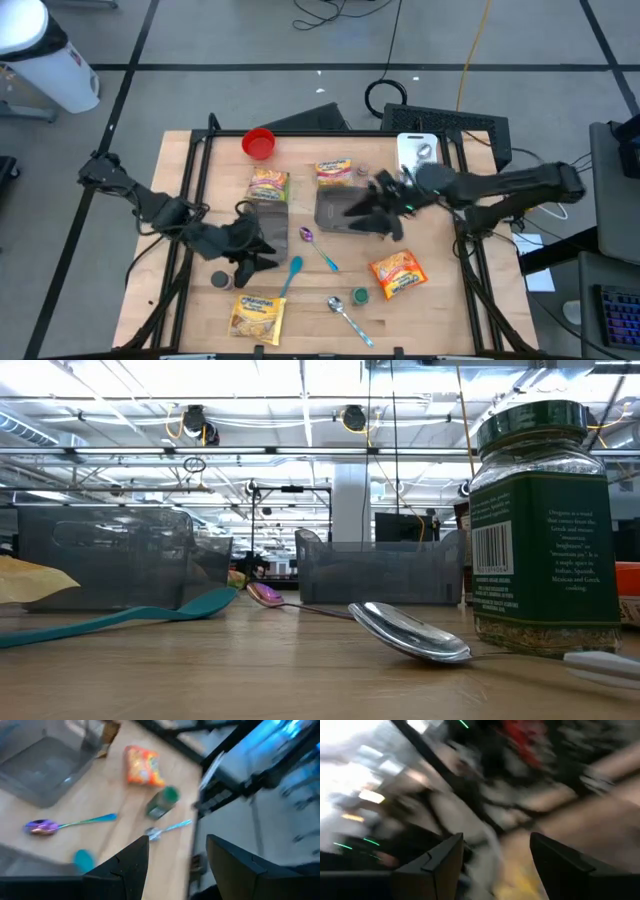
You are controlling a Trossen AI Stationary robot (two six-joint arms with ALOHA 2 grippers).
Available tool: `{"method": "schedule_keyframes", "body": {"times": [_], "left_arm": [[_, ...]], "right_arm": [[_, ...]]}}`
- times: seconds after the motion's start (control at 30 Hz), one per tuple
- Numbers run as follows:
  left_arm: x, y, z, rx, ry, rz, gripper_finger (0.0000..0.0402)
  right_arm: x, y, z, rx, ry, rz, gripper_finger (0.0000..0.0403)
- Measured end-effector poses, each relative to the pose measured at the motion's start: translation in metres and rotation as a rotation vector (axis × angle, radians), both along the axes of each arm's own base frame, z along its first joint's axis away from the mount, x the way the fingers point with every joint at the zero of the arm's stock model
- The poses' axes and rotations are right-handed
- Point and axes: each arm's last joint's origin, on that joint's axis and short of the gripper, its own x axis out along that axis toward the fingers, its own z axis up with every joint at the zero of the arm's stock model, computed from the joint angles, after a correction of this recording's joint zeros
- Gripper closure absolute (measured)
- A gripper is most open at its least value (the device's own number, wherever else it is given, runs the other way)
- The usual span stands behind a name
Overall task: Pick & Place Food Item
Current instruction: Put the orange noodle pack into the left black bin
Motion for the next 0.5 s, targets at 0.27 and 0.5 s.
{"method": "schedule_keyframes", "body": {"times": [0.27,0.5], "left_arm": [[0.024,-0.045,-0.002,-0.053,-0.23,0.081,0.0195],[0.051,-0.065,-0.024,-0.07,-0.279,0.102,0.0195]], "right_arm": [[-0.088,0.026,-0.001,-0.072,0.225,-0.244,0.0184],[-0.118,0.047,-0.063,0.02,0.404,-0.278,0.0193]]}}
